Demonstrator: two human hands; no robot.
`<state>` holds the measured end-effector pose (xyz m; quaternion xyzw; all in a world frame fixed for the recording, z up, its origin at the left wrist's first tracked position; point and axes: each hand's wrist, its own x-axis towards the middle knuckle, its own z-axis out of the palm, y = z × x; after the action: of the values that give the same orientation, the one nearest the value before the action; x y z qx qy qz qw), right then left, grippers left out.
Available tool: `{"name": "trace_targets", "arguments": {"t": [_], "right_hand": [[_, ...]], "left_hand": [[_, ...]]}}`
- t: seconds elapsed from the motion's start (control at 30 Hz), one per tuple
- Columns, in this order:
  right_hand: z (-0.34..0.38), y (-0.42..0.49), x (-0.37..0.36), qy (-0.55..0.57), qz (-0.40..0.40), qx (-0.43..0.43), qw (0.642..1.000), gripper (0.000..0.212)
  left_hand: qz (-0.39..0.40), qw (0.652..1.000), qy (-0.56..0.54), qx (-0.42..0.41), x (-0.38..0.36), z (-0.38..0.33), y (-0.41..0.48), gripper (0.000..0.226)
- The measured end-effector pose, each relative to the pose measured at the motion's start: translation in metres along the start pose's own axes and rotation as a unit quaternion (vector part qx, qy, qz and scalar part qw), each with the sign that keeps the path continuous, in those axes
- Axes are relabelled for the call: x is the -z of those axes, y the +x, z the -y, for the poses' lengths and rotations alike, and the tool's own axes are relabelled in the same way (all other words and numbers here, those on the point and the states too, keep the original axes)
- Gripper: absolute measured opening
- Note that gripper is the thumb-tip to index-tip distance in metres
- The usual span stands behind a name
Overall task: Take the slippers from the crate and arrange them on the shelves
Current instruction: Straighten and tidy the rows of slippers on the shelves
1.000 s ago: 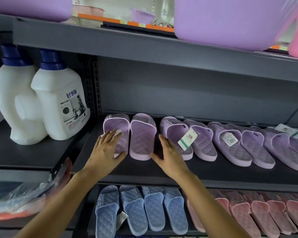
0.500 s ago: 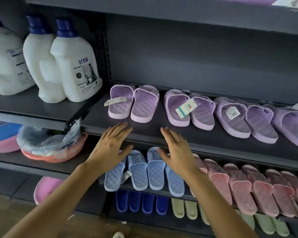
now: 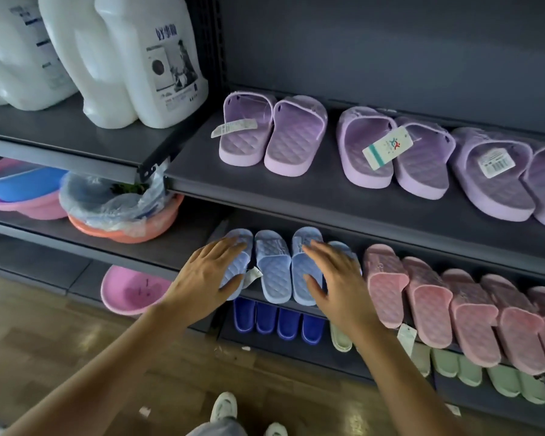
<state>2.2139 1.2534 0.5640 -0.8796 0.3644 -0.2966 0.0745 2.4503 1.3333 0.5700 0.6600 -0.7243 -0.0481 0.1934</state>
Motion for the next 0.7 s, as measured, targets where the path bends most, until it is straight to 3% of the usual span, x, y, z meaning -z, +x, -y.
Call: {"name": "trace_targets", "arguments": {"t": [0.33, 0.5, 0.7], "right_hand": [[-0.025, 0.006, -0.082, 0.026, 0.064, -0.081, 0.994, 0.048], [-0.036, 0.0, -0.148, -0.006, 0.08, -0.09, 0.993, 0.042], [-0.046, 0.001, -0.237, -0.001, 0.129, -0.076, 0.989, 0.033]], "left_hand": [[0.038, 0.998, -0.032, 0.05, -0.044, 0.071, 0.007, 0.057], [0.043, 0.992, -0.08, 0.083, -0.098, 0.11, 0.012, 0.058], [0.112, 0.984, -0.102, 0.099, -0.169, 0.137, 0.012, 0.058]]}}
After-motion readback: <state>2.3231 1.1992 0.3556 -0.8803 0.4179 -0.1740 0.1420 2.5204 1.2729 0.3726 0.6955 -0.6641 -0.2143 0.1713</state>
